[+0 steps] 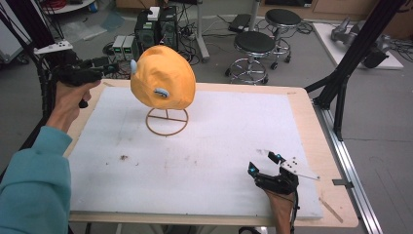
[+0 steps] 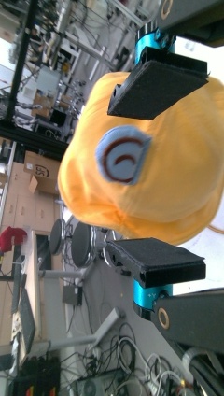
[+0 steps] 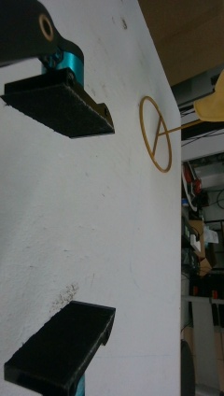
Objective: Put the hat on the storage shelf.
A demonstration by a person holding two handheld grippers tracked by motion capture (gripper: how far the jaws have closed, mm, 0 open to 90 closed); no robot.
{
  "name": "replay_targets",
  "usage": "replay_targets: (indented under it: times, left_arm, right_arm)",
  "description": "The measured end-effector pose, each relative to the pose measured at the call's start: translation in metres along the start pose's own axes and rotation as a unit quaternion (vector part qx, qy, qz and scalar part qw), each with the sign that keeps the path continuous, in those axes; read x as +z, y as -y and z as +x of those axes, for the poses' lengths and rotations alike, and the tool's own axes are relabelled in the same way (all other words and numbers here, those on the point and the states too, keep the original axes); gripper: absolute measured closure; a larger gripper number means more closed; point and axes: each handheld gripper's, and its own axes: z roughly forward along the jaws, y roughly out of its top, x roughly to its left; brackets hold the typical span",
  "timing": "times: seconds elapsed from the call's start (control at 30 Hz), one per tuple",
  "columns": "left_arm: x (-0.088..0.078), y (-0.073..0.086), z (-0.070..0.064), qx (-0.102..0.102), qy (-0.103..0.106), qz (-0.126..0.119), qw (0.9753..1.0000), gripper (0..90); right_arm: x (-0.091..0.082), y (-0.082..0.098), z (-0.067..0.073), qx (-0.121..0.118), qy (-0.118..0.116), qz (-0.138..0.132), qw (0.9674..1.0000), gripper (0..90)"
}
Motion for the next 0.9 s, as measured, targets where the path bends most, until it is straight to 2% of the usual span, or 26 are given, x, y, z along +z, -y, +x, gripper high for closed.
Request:
replay_targets:
  times: [0.07, 0.1, 0.13, 0.17, 0.2, 0.27, 0.3, 0.4, 0.43, 0.47, 0.5, 0.53, 0.57, 0.6, 0.67, 0.7, 0.73, 0.77, 0.8, 0.83, 0.87, 0.9]
  left_arm:
    - [-0.005, 0.005, -0.009, 0.017, 0.002, 0.011, 0.9998, 27.9]
    - [-0.005, 0.005, -0.009, 0.017, 0.002, 0.011, 0.9998, 27.9]
    - [-0.009, 0.010, -0.016, 0.026, 0.006, 0.005, 0.9996, 27.7]
    - [-0.009, 0.010, -0.016, 0.026, 0.006, 0.005, 0.9996, 27.6]
    - [-0.014, 0.015, -0.025, 0.035, 0.009, 0.003, 0.9993, 27.0]
    - [-0.016, 0.018, -0.030, 0.042, 0.009, -0.002, 0.9991, 26.3]
    - [-0.021, 0.026, -0.040, 0.053, 0.012, -0.007, 0.9985, 26.2]
    - [-0.026, 0.034, -0.051, 0.061, 0.016, -0.013, 0.9979, 25.9]
    - [-0.031, 0.044, -0.059, 0.066, 0.021, -0.021, 0.9974, 25.9]
    - [-0.031, 0.044, -0.059, 0.066, 0.021, -0.021, 0.9974, 25.9]
    - [-0.034, 0.049, -0.063, 0.068, 0.024, -0.020, 0.9972, 25.8]
    - [-0.037, 0.061, -0.069, 0.070, 0.026, -0.017, 0.9970, 25.8]
    - [-0.037, 0.061, -0.069, 0.070, 0.026, -0.017, 0.9970, 25.8]
    - [-0.040, 0.073, -0.075, 0.072, 0.028, -0.011, 0.9969, 25.7]
    - [-0.042, 0.086, -0.081, 0.081, 0.024, -0.002, 0.9964, 25.5]
    - [-0.042, 0.086, -0.081, 0.081, 0.024, -0.002, 0.9964, 25.4]
    - [-0.043, 0.100, -0.086, 0.086, 0.020, 0.005, 0.9961, 25.1]
    - [-0.043, 0.106, -0.088, 0.089, 0.020, 0.008, 0.9958, 25.0]
    - [-0.043, 0.106, -0.088, 0.089, 0.020, 0.008, 0.9958, 24.9]
    - [-0.044, 0.121, -0.093, 0.091, 0.017, 0.007, 0.9956, 25.0]
    - [-0.044, 0.121, -0.093, 0.091, 0.017, 0.007, 0.9956, 24.9]
    - [-0.044, 0.135, -0.097, 0.101, 0.011, 0.015, 0.9947, 24.9]
  right_arm:
    - [0.000, 0.000, 0.000, -0.002, 0.001, 0.000, 1.0000, 9.8]
    - [0.000, 0.000, 0.000, -0.002, 0.001, 0.000, 1.0000, 9.8]
    - [0.000, 0.000, 0.000, -0.001, 0.001, 0.001, 1.0000, 9.8]
    - [0.000, 0.000, 0.000, -0.001, 0.001, 0.000, 1.0000, 9.8]
    - [0.000, 0.000, 0.000, -0.002, 0.002, 0.001, 1.0000, 9.8]
    - [0.001, 0.000, 0.000, -0.003, 0.002, 0.000, 1.0000, 9.8]
    - [0.001, 0.000, 0.000, 0.000, 0.002, 0.000, 1.0000, 9.8]
    - [0.001, 0.000, 0.000, 0.000, 0.002, 0.002, 1.0000, 9.8]
    - [0.001, 0.000, 0.000, -0.001, 0.002, 0.002, 1.0000, 9.8]
    - [0.001, 0.000, 0.000, -0.001, 0.002, 0.002, 1.0000, 9.8]
    - [0.001, 0.000, 0.000, -0.002, 0.003, 0.001, 1.0000, 9.8]
    - [0.001, 0.000, 0.000, -0.002, 0.003, 0.001, 1.0000, 9.8]
    - [0.001, 0.000, 0.000, -0.002, 0.003, 0.001, 1.0000, 9.8]
    - [0.001, 0.000, 0.000, -0.001, 0.003, 0.002, 1.0000, 9.8]
    - [0.001, 0.000, 0.000, 0.000, 0.002, 0.002, 1.0000, 9.8]
    - [0.001, 0.000, 0.000, 0.000, 0.002, 0.002, 1.0000, 9.8]
    - [0.001, 0.000, 0.000, 0.000, 0.003, 0.001, 1.0000, 9.8]
    - [0.000, 0.000, 0.000, 0.000, 0.002, 0.001, 1.0000, 9.8]
    - [0.000, 0.000, 0.000, -0.001, 0.003, 0.001, 1.0000, 9.8]
    - [0.000, 0.000, 0.000, -0.001, 0.003, 0.000, 1.0000, 9.8]
    - [0.000, 0.000, 0.000, -0.001, 0.003, 0.000, 1.0000, 9.8]
    - [0.000, 0.000, 0.000, -0.002, 0.003, 0.000, 1.0000, 9.8]
